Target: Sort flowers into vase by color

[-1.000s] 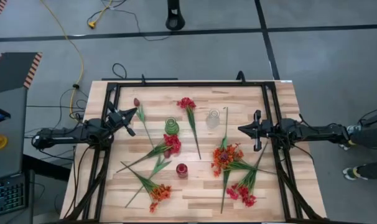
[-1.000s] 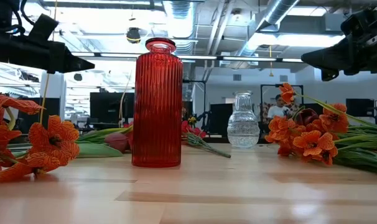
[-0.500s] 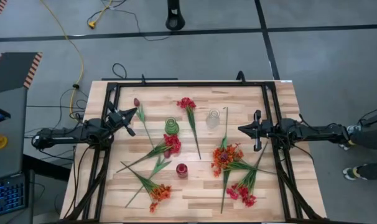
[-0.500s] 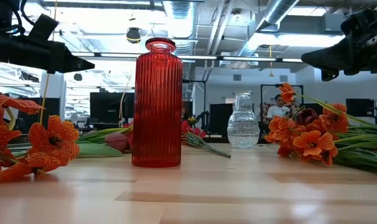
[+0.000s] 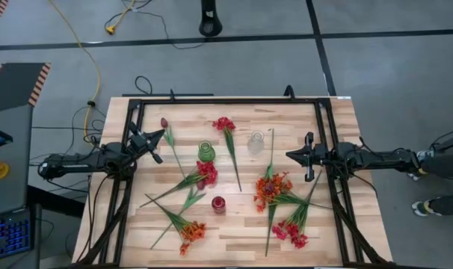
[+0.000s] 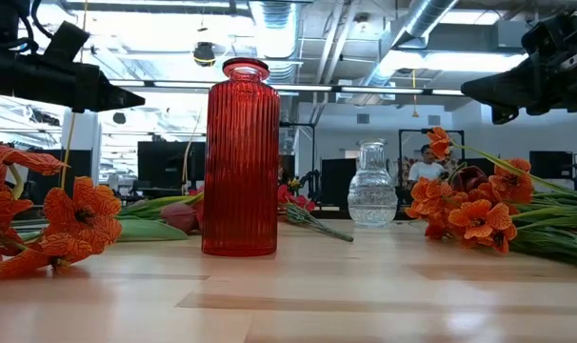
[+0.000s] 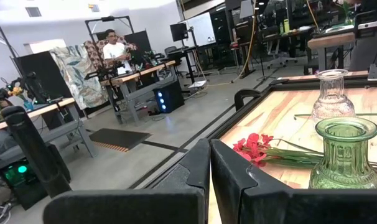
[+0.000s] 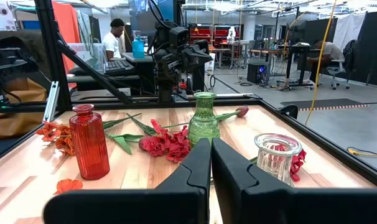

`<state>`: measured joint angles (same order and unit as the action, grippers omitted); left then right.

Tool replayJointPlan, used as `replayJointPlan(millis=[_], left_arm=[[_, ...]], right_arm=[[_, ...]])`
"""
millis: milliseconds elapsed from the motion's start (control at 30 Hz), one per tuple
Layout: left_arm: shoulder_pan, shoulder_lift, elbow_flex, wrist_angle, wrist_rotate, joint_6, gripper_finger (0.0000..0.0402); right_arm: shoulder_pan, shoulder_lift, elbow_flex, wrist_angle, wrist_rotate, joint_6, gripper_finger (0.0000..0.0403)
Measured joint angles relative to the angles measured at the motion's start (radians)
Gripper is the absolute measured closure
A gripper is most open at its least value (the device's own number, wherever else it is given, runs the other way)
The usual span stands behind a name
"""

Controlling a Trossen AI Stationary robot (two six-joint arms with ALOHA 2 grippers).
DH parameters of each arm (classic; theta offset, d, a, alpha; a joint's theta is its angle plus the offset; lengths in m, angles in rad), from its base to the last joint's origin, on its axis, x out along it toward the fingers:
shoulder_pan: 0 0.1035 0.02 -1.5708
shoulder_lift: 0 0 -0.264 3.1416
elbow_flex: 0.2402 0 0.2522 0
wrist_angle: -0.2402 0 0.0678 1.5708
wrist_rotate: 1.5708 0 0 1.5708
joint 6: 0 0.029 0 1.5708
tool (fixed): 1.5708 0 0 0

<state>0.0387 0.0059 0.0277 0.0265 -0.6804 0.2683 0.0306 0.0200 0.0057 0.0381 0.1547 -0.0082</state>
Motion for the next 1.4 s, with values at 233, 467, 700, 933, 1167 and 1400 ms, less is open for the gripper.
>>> replayJointPlan(millis=[233,467,700,933,1167,1400], left_arm=[[0.000,0.000,0.000,0.000,0.000,-0.001,0.0400],[0.000,0.000,0.000,0.000,-0.006,-0.004,0.0400],[0.000,0.000,0.000,0.000,0.013,-0.023,0.0400],[0.000,0.000,0.000,0.001,0.088,-0.131,0.0400],[0.000,0.000,0.000,0.001,0.073,-0.418,0.0383],[0.000,0.000,0.000,0.000,0.028,-0.827,0.0296]], right_arm=[[0.000,0.000,0.000,0.000,0.000,0.000,0.0360],[0.000,0.000,0.000,0.000,0.000,0.000,0.0360],[0.000,0.000,0.000,0.000,0.000,0.000,0.0360],[0.000,0.000,0.000,0.000,0.000,0.000,0.0360],[0.000,0.000,0.000,0.003,0.000,0.000,0.0360],[0.000,0.000,0.000,0.006,0.000,0.000,0.0360]])
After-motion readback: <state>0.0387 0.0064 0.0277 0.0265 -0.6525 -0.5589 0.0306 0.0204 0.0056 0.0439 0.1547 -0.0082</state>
